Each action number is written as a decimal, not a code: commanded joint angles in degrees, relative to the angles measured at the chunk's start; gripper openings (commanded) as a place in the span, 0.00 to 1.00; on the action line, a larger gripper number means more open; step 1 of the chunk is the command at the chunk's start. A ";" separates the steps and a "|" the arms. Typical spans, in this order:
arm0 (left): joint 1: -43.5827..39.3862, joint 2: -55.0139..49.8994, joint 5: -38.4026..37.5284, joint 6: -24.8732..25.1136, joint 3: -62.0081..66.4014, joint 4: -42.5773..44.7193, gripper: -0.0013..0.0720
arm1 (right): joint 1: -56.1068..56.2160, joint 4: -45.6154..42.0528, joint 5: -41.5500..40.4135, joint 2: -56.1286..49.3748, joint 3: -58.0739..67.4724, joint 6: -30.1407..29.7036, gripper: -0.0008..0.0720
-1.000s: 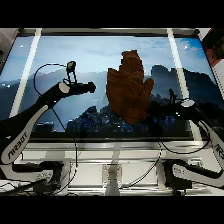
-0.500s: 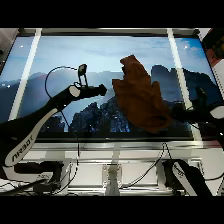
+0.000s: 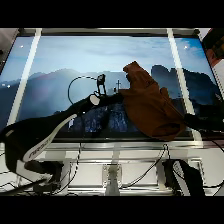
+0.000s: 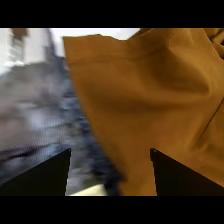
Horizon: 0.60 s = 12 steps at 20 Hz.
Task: Fold the clothes and pants, and hang the long-sleeved shirts on hangers.
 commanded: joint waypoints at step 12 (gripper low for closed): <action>1.05 -9.46 -0.31 0.50 11.72 -3.82 0.03 | -0.46 8.13 -0.20 0.26 0.52 -0.17 0.03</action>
